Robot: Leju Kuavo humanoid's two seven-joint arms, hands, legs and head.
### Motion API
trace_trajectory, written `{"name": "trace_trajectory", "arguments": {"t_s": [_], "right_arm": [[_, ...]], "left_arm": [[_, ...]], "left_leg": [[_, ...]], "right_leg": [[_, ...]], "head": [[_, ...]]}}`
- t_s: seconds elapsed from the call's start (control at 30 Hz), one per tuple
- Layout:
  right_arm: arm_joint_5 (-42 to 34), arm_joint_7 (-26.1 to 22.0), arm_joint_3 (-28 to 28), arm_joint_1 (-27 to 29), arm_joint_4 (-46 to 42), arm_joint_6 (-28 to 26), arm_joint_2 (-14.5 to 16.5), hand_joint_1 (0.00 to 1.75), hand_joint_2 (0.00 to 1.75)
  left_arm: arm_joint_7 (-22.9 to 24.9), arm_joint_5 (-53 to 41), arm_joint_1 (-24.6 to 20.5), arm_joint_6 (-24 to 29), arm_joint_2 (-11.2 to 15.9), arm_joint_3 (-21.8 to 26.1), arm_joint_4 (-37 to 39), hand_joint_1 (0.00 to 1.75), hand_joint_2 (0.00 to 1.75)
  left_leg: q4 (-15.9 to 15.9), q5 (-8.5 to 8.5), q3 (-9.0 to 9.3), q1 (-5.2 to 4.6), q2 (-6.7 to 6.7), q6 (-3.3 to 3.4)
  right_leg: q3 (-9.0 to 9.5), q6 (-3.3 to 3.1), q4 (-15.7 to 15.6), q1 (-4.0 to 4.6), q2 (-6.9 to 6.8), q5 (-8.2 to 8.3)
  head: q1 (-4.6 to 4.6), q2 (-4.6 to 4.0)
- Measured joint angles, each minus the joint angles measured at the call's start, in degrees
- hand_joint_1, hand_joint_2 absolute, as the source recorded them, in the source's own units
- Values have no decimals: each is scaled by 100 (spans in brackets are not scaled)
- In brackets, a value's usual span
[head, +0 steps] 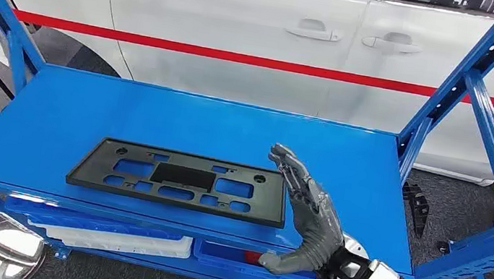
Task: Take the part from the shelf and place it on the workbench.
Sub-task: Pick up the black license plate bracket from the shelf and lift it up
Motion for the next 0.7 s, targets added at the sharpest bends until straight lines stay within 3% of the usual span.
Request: {"name": "trace_trajectory", "arguments": {"t_s": [0.07, 0.13, 0.17, 0.2, 0.23, 0.3, 0.37, 0.47, 0.53, 0.57, 0.67, 0.7], "right_arm": [[33, -2, 16, 6, 32, -6, -43, 0, 175], [126, -1, 60, 30, 113, -31, -117, 0, 175], [213, 6, 91, 47, 162, -74, -142, 0, 175], [340, 15, 126, 65, 209, -148, -159, 0, 175], [512, 25, 167, 78, 254, -253, -170, 0, 175], [974, 46, 261, 86, 339, -554, -178, 0, 175], [1587, 99, 398, 46, 451, -981, -173, 0, 175], [2636, 277, 706, -101, 692, -1837, -151, 0, 175], [3146, 408, 939, -253, 870, -2277, -116, 0, 175], [3279, 451, 1042, -324, 946, -2397, -88, 0, 175], [3383, 512, 1247, -419, 1120, -2510, -34, 0, 175], [3389, 520, 1287, -427, 1165, -2526, -31, 0, 175]], "left_arm": [[2, 3, -1, 2, 1, -1, 0, 0, 0], [3, 7, 2, 2, 4, -4, 0, 0, 0], [-1, 7, 7, -2, 6, -8, 0, 0, 0], [-7, 4, 16, -6, 6, -16, 0, 0, 0], [-14, 0, 24, -13, 6, -26, 0, 0, 0], [-30, -8, 35, -22, 4, -55, 0, 0, 0], [-50, -10, 32, -24, 4, -96, 0, 0, 0], [-74, -10, 24, -13, 5, -139, 0, 0, 0], [-76, -8, 17, -4, 6, -149, 0, 0, 0], [-77, -8, 12, -1, 6, -157, 0, 0, 0], [-76, -1, 18, 1, 5, -181, 0, 0, 0], [-76, 4, 27, 2, 5, -185, 0, 0, 0]], "left_leg": [[-5, 27, -28, -2, 7, 23], [-5, 69, -89, -7, 15, 45], [4, 83, -119, -7, 16, 41], [18, 91, -142, -4, 16, 36], [38, 92, -159, 2, 15, 26], [100, 71, -183, 19, 11, -16], [181, 39, -227, 8, 10, -89], [211, 40, -271, 0, 13, -198], [344, -65, -333, 24, 6, -266], [559, -205, -429, 33, 1, -293], [1665, -728, -936, 41, -6, -336], [1886, -770, -1037, 41, -6, -337]], "right_leg": [[-143, 36, 307, -25, 2, -221], [-468, 105, 1045, -80, 2, -630], [-600, 136, 1367, -108, 1, -752], [-644, 163, 1514, -134, -2, -767], [-576, 186, 1435, -159, -5, -674], [-185, 215, 738, -203, -17, -330], [117, 178, 139, -198, -16, -158], [128, 51, 35, -167, 7, -158], [120, -36, 8, -171, 10, -128], [118, -73, -7, -178, 6, -113], [93, -120, -5, -158, -8, -100], [87, -123, 0, -149, -9, -99]], "head": [[-1, 0], [-1, 0], [-1, 0], [-1, 0], [-1, 0], [-1, 0], [-1, 0], [-1, 0], [-1, 0], [-1, 0], [-1, 0], [-1, 0]]}}
